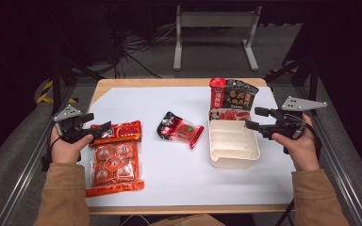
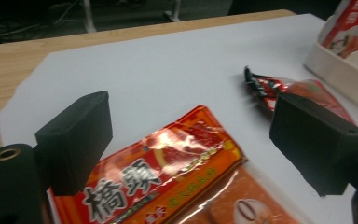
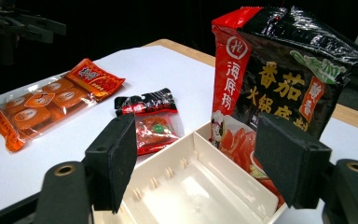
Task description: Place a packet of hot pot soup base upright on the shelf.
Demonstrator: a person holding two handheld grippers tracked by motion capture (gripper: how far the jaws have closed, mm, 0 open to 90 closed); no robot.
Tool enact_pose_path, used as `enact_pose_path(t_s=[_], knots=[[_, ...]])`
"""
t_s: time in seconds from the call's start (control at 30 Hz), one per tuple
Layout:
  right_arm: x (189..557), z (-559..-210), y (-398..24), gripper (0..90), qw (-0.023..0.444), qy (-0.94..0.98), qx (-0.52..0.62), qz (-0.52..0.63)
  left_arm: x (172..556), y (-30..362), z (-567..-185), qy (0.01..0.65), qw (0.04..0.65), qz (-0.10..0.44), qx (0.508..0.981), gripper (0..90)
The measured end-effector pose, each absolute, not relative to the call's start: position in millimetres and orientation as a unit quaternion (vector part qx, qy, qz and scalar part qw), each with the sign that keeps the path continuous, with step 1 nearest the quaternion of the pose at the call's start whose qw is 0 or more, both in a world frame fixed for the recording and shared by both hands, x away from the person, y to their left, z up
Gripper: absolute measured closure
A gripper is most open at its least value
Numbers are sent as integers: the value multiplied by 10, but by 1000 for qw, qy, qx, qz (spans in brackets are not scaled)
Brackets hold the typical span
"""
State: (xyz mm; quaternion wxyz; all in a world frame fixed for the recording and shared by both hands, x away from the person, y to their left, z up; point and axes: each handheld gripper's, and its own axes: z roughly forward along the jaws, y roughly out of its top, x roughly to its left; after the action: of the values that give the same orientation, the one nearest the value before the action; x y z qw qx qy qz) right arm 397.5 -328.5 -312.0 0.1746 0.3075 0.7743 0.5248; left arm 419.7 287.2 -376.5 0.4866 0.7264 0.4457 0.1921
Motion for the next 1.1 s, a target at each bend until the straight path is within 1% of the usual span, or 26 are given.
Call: enact_pose_path(t_s=[0.07,0.3,0.5,0.67,0.8,1.1], knots=[[3979,-3131,-3282,298,174,776,310,521,4220,2948,-3824,457,481,199,721,148],[3971,-3142,-3272,298,175,779,312,516,4285,3171,-4029,485,468,195,712,179],[3978,-3169,-3269,298,173,780,314,512,4310,3226,-4142,498,463,187,709,201],[3984,-3185,-3242,298,171,783,312,510,4357,3216,-4283,514,445,177,711,234],[3985,-3192,-3232,298,170,784,312,509,4378,3245,-4366,525,430,181,712,231],[3988,-3206,-3228,297,169,786,313,507,4432,3291,-4481,546,409,155,715,189]])
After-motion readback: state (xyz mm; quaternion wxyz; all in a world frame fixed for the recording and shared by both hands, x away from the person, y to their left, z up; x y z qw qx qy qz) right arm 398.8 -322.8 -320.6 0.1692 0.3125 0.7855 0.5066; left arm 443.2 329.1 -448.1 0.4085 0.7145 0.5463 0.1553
